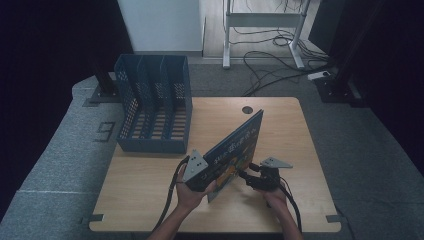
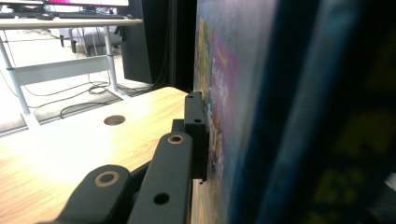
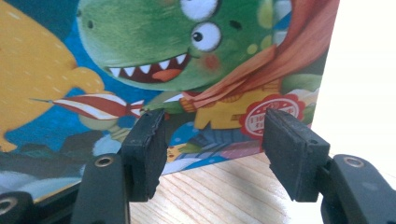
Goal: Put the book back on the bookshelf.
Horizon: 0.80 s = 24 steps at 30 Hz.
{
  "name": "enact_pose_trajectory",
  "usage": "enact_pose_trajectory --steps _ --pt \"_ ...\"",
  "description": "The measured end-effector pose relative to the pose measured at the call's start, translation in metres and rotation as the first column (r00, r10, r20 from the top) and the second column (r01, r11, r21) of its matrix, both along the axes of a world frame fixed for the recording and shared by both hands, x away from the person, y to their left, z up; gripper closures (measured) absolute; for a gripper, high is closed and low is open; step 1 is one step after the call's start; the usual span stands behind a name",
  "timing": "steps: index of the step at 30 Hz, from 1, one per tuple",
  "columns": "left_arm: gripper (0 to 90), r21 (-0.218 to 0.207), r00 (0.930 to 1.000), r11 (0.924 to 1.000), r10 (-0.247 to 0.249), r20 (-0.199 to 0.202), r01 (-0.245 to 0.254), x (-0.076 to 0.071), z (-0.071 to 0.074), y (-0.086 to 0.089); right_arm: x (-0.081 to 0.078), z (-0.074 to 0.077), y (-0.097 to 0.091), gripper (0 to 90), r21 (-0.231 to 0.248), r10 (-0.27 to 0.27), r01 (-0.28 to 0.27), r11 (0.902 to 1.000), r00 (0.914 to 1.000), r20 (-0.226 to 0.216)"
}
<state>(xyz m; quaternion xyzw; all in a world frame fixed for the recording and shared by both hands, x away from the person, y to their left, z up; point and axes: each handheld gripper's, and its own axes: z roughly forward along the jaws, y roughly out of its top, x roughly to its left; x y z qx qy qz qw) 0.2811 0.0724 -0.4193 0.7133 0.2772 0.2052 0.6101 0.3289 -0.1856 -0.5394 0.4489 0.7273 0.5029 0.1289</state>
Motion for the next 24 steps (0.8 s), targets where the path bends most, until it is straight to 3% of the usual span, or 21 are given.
enact_pose_trajectory --steps 8,18,24 --pt "82.7 -0.096 0.9998 0.9954 0.000 -0.020 -0.002 0.002 0.013 0.021 0.000 0.004 -0.007 38.7 0.017 -0.011 0.010 0.9998 0.9999 0.013" --pt "82.6 -0.107 0.9990 0.9937 0.027 -0.035 -0.031 0.001 0.022 0.033 0.000 0.008 -0.019 38.7 0.054 -0.035 0.034 0.9979 0.9992 0.017" --pt "82.6 -0.097 0.9991 0.9944 0.040 -0.015 -0.042 -0.002 0.033 0.038 0.001 0.007 -0.024 38.7 0.036 -0.058 0.057 0.9977 0.9982 0.017"
